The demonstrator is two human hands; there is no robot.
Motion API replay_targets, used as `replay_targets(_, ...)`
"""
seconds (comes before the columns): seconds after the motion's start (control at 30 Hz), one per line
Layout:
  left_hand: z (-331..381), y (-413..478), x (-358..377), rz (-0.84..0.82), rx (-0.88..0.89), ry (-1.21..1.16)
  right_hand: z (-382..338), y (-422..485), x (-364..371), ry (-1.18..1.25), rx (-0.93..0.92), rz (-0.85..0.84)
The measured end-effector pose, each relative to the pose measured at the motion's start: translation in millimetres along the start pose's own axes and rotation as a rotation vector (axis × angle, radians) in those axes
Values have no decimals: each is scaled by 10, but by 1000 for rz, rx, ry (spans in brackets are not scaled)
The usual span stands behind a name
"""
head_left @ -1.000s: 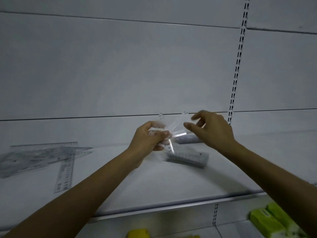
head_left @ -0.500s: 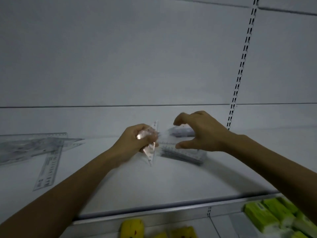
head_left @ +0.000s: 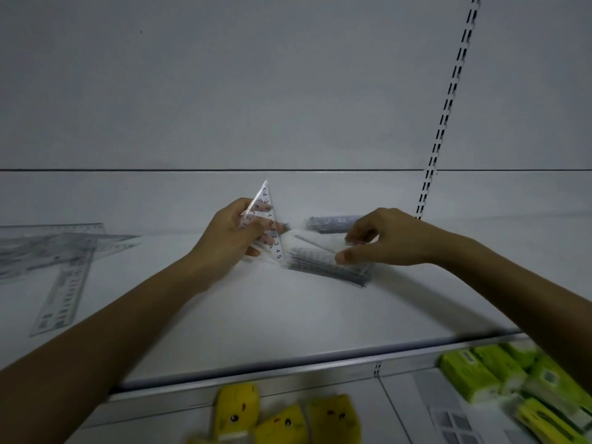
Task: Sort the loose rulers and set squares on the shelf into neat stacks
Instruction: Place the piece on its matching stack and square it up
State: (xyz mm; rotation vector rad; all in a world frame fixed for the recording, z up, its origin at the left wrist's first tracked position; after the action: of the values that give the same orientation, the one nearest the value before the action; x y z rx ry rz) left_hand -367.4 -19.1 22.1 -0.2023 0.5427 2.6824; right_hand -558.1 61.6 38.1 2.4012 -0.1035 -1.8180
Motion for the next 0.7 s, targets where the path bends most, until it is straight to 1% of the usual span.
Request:
replay_targets(0.1, 8, 5, -41, 9, 2, 7, -21, 31, 83, -38, -6, -80)
replay_targets(0.2, -6, 23, -79, 23, -9, 8, 6, 44, 152, -25, -1, -148)
replay_targets(0.3, 3, 32, -89, 33, -14, -41, -49, 65, 107, -43, -20, -120)
replay_targets(0.33, 16, 38, -109, 50, -14, -68, -91, 82, 58, -37, -35, -71)
replay_targets(0.4, 48, 52, -180, 107, -17, -151, -239, 129, -83, 9, -97, 80)
replay_targets(0.47, 75, 73, -279, 176, -21, -261, -455, 184, -194, 4, -192, 225)
replay_targets(0.53, 74, 90, -381, 248, -34, -354, -733, 252, -227, -96, -317, 338)
replay_targets(0.6, 17, 99, -451, 287, -72, -449, -1010, 330, -192, -215, -440, 417)
replay_targets(0.63, -18, 102, -470, 286, -94, -476, -1149, 353, -161, -295, -506, 457)
replay_targets(0.7, -94, 104, -478, 258, -140, -502, -1422, 353, -92, -529, -673, 620)
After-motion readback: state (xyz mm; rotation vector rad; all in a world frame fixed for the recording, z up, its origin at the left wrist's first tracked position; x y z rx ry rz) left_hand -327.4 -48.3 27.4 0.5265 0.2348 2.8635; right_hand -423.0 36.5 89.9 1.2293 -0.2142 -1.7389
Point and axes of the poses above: each hand's wrist, its own y-axis towards the middle knuckle, its own x-axis out of the palm, z = x × y, the point moved 9 cm from there along y, towards the middle knuckle, and after that the axes turned 2 degrees about -x, right-handed, at the moved point
